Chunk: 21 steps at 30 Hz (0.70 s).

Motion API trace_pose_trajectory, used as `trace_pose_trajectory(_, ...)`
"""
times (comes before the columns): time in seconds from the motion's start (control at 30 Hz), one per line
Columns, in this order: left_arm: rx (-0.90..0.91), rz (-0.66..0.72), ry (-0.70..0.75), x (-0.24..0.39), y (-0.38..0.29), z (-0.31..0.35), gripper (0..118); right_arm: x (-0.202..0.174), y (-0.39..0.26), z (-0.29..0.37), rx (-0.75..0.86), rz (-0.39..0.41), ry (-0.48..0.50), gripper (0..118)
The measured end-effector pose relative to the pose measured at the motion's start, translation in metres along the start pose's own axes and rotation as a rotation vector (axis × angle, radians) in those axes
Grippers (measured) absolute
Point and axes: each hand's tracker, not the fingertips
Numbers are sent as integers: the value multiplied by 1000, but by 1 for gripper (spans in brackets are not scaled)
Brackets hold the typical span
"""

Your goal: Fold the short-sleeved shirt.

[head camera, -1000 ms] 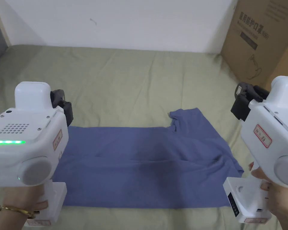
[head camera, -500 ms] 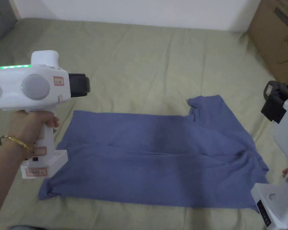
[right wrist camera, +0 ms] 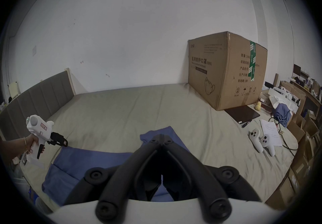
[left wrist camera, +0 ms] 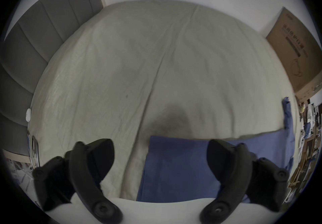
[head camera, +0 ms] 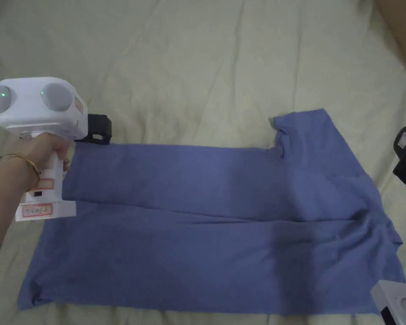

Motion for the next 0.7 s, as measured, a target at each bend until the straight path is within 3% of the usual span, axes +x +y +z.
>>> trace_pose_trajectory(0.03, -11, -19, 15, 0, 1, -5, 52, 1, -2, -2, -13, 8, -7, 0)
trace_pose_trajectory(0.07, -16, -39, 33, 1, 1, -8, 46, 2, -4, -4, -22, 13, -14, 0)
trace_pose_trajectory(0.13, -20, -39, 12, 0, -2, -10, 45, 5, -7, -6, -39, 15, -23, 0)
trace_pose_trajectory(0.23, 18, -10, -53, 2, -6, -5, 1, 9, -9, -8, -54, 2, -32, 0)
trace_pose_trajectory(0.37, 117, -40, -48, 3, -17, 17, 1, 15, 1, -15, -75, -14, -29, 0)
trace_pose_trajectory(0.5, 246, 8, -125, -2, -34, 55, 1, 23, 26, -46, -160, 30, 3, 1)
trace_pose_trajectory(0.53, 279, 10, -136, -3, -39, 65, 1, 23, 33, -56, -210, 40, 17, 7)
trace_pose_trajectory(0.57, 294, 11, -148, -7, -39, 72, 1, 25, 38, -67, -244, 36, 30, 24)
trace_pose_trajectory(0.63, 311, 10, -160, -9, -46, 84, 1, 28, 45, -94, -350, 30, 49, 98)
trace_pose_trajectory(0.67, 315, 10, -165, -10, -48, 89, 1, 30, 46, -108, -411, 31, 56, 116)
trace_pose_trajectory(0.7, 322, 11, -169, -12, -47, 91, 1, 31, 45, -124, -484, 36, 42, 115)
